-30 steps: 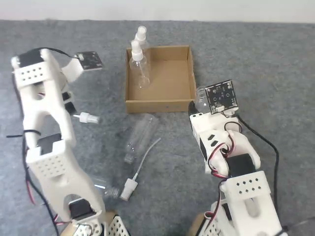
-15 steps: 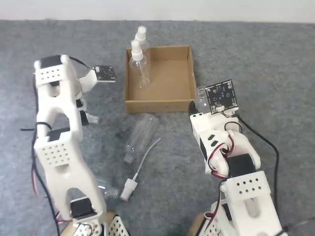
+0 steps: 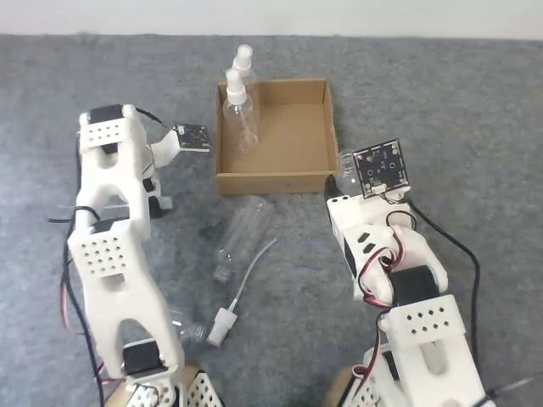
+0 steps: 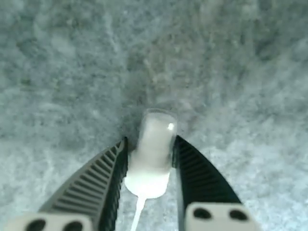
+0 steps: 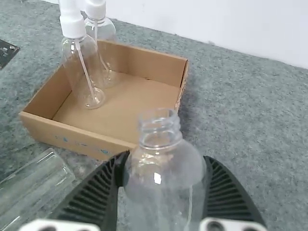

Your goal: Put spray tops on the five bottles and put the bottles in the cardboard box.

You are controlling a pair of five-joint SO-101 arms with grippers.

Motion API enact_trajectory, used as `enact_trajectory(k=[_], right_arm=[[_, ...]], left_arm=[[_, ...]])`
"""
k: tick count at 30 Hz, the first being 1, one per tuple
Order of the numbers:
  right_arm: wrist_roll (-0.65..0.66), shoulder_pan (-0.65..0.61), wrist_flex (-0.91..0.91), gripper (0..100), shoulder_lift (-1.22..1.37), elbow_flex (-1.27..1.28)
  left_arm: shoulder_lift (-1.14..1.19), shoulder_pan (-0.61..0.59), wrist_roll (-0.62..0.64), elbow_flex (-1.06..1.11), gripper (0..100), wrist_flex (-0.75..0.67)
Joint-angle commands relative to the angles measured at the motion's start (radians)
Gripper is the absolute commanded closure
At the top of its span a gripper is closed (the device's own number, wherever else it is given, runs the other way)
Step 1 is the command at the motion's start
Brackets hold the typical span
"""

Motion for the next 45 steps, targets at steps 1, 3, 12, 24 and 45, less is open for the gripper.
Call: enact_trajectory(k=[1, 3, 12, 24, 45], right_arm=[[0.02, -0.005, -0.028, 86.2, -0.027, -0.017], [0.02, -0.005, -0.028, 86.2, -0.027, -0.017], [0.02, -0.007, -0.027, 86.2, -0.027, -0.017], [0.02, -0.01, -0.028, 86.2, -0.027, -0.017], [0.012, -0.162, -0.001, 86.2, -0.128, 0.023]], left_arm=[[-0.026, 0.0, 0.003, -0.053, 90, 0.037], [-0.026, 0.003, 0.04, -0.054, 91, 0.055], [-0.026, 0.002, 0.265, -0.107, 92, 0.061], [-0.181, 0.002, 0.365, -0.044, 92, 0.107], [-0.853, 0.055, 0.674, 0.311, 98, 0.101]])
